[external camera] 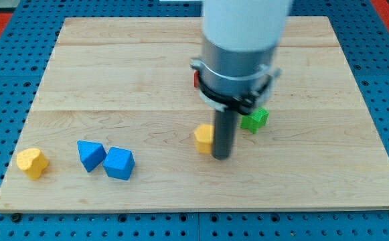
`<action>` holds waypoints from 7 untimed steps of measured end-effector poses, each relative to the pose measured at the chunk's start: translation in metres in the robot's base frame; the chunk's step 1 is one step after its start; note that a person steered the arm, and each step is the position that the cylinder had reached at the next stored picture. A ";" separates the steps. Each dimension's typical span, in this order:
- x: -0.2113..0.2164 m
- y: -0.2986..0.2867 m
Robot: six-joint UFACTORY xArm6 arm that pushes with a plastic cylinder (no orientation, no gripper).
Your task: Push the yellow hexagon towards the left center
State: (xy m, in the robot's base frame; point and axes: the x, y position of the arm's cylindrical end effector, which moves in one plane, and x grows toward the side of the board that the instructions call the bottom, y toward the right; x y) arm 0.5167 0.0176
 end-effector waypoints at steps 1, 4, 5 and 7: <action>-0.056 -0.050; -0.124 -0.088; -0.143 -0.139; -0.125 -0.156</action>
